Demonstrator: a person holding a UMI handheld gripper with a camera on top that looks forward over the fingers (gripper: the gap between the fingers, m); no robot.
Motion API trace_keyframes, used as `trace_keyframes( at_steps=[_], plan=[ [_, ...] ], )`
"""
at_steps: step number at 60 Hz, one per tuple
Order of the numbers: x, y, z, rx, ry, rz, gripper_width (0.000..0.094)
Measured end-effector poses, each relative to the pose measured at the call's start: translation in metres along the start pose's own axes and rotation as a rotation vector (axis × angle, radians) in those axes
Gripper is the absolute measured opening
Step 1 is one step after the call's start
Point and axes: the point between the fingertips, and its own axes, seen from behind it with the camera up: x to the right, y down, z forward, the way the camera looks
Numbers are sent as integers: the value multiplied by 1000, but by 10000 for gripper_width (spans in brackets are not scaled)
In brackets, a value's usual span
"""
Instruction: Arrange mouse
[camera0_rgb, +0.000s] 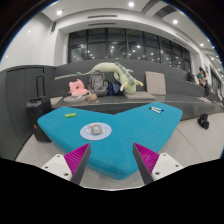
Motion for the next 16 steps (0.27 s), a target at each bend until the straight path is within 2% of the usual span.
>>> trace_keyframes(
  at_steps=[16],
  plan=[
    [5, -6, -13, 22, 18, -36, 853]
  ],
)
